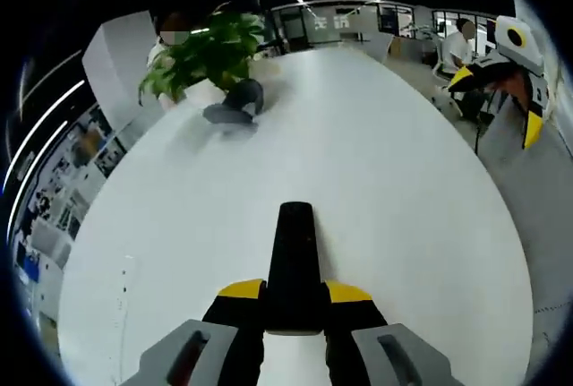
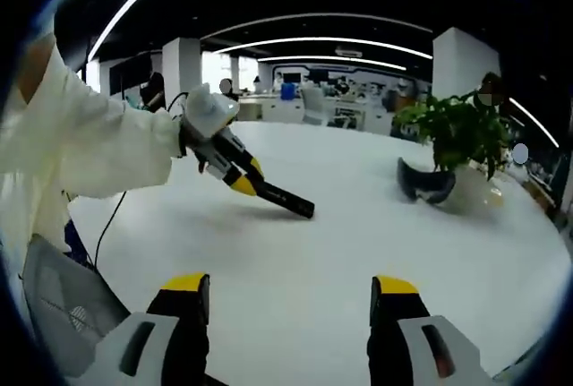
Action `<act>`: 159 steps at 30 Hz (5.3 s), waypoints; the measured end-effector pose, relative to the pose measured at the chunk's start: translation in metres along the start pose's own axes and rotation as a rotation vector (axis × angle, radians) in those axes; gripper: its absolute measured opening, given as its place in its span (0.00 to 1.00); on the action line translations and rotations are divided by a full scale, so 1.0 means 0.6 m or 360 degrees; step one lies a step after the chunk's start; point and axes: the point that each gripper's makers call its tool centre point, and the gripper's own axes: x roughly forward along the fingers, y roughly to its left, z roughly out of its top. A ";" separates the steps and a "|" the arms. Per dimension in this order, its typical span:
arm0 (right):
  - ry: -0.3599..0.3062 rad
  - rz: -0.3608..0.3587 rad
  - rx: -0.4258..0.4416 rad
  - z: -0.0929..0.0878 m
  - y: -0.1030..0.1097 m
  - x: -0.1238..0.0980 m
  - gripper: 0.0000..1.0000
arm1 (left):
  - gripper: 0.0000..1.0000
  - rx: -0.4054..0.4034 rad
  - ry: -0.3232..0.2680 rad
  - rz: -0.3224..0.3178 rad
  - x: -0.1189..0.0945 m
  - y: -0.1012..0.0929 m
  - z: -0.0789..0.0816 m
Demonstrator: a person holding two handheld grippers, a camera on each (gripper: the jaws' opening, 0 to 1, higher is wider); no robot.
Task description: Press the specified remote control buttons in sequence, fully releasing each button before pressing the next.
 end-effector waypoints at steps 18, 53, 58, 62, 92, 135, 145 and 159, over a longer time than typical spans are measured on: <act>0.0061 0.0002 0.0009 -0.012 -0.001 0.004 0.71 | 0.23 0.0050 0.0113 0.0036 0.047 0.116 -0.023; 0.0062 0.0001 0.0040 -0.011 -0.002 0.000 0.75 | 0.34 -0.0034 0.0348 0.0237 0.069 0.175 -0.060; 0.0045 -0.0005 0.0048 -0.008 -0.003 -0.001 0.75 | 0.55 -0.0261 0.0327 0.0223 0.046 0.170 -0.060; 0.0038 -0.0002 0.0041 -0.007 -0.002 -0.001 0.75 | 0.72 -0.0320 0.0198 0.0297 0.017 0.162 -0.036; -0.0080 -0.0015 0.0100 0.015 -0.011 -0.010 0.78 | 0.95 -0.0706 -0.0454 0.0767 -0.216 -0.116 0.060; -0.0168 -0.0215 0.0084 0.018 -0.056 -0.037 0.84 | 0.98 -0.0969 -0.0353 0.1383 -0.290 -0.301 -0.063; -0.0152 -0.0199 0.0058 0.016 -0.050 -0.036 0.82 | 0.98 -0.0925 -0.0342 0.1423 -0.295 -0.300 -0.062; -0.0155 -0.0232 0.0024 0.016 -0.052 -0.038 0.79 | 0.97 -0.0919 -0.0337 0.1365 -0.283 -0.305 -0.065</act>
